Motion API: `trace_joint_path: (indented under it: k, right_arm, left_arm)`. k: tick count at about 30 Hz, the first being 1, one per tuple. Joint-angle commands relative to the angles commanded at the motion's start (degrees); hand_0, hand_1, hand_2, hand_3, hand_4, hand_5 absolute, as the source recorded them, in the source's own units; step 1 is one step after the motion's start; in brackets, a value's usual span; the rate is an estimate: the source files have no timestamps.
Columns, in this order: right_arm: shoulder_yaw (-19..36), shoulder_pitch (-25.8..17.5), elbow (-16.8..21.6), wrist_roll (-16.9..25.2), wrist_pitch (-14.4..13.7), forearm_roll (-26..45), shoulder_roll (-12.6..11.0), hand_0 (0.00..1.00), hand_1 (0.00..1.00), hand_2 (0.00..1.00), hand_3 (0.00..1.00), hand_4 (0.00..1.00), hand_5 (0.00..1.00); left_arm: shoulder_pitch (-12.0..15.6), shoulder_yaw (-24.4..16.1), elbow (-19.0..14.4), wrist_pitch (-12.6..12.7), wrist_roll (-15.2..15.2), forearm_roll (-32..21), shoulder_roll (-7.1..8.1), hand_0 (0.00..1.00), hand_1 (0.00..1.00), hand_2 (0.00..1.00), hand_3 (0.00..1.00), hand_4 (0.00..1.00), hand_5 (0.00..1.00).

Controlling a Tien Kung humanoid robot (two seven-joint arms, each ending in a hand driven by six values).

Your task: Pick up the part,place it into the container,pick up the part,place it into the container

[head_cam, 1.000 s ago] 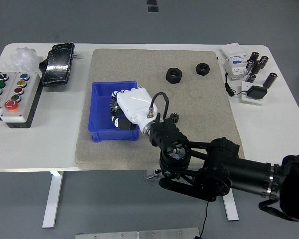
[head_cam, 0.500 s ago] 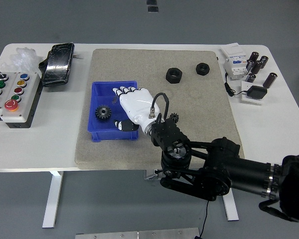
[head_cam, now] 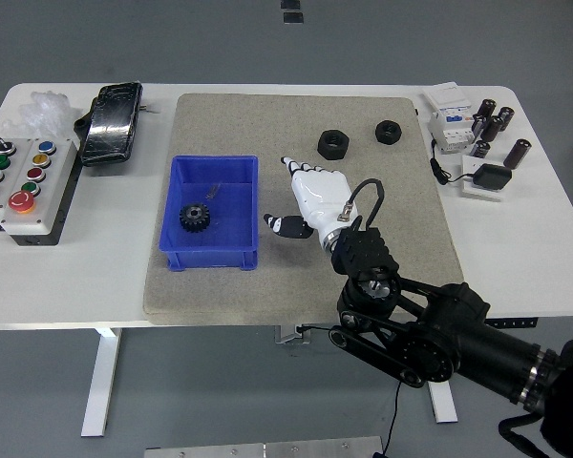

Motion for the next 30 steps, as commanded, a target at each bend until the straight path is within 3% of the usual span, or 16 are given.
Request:
trace_joint_path:
  k: [8,9,14,15,20,21,26,27,30]
  right_arm:
    - [0.1,-1.9,-1.5,0.0,1.7,1.9,-1.4,0.438,0.715,0.791,0.912,0.807,0.459]
    - [0.1,-2.0,-1.6,0.0,2.1,1.9,-1.5,0.406,0.631,0.666,0.839,0.69,0.394]
    - [0.5,-2.0,-2.1,0.0,3.4,1.3,-1.7,0.406,0.631,0.666,0.839,0.69,0.394]
    - [0.6,-1.9,-2.2,0.0,3.5,1.3,-1.7,0.387,0.59,0.566,0.716,0.481,0.346]
    - [0.4,-1.9,-2.9,0.0,3.5,1.8,-1.8,0.387,0.59,0.566,0.716,0.481,0.346]
    - [0.3,-1.9,-3.0,0.0,3.5,2.0,-1.8,0.346,0.486,0.443,0.624,0.142,0.25]
    - [-0.1,-1.9,-3.4,0.0,4.6,2.8,-1.8,0.346,0.486,0.443,0.624,0.142,0.25]
    - [-0.2,-1.8,-3.4,0.0,4.8,2.9,-1.9,0.314,0.429,0.364,0.565,0.002,0.139]
    - [-0.3,-1.8,-3.5,0.0,5.1,3.0,-1.9,0.314,0.429,0.364,0.565,0.002,0.139]
  left_arm:
    - [0.0,0.2,0.0,-0.1,-0.1,0.0,-0.06,0.665,0.575,0.548,0.633,0.591,0.463]
    - [0.0,0.2,0.0,-0.1,-0.1,0.0,-0.07,0.665,0.575,0.548,0.633,0.587,0.461]
    - [-0.1,0.4,0.0,-0.1,-0.2,-0.1,-0.06,0.665,0.575,0.548,0.633,0.587,0.461]
    - [-0.1,0.4,0.0,-0.1,-0.2,-0.1,-0.06,0.665,0.573,0.548,0.635,0.591,0.459]
    - [-0.2,0.5,0.0,-0.1,-0.2,-0.2,-0.12,0.665,0.573,0.548,0.635,0.591,0.459]
    - [-0.2,0.5,0.0,-0.1,-0.1,-0.2,-0.12,0.665,0.574,0.549,0.636,0.593,0.461]
    - [-0.2,0.5,0.0,-0.1,-0.1,-0.2,-0.12,0.665,0.574,0.549,0.636,0.593,0.461]
    - [-0.2,0.5,0.0,-0.1,-0.2,-0.2,-0.12,0.665,0.573,0.549,0.636,0.594,0.463]
    - [-0.2,0.6,0.0,-0.2,-0.2,-0.3,-0.12,0.665,0.573,0.549,0.636,0.594,0.463]
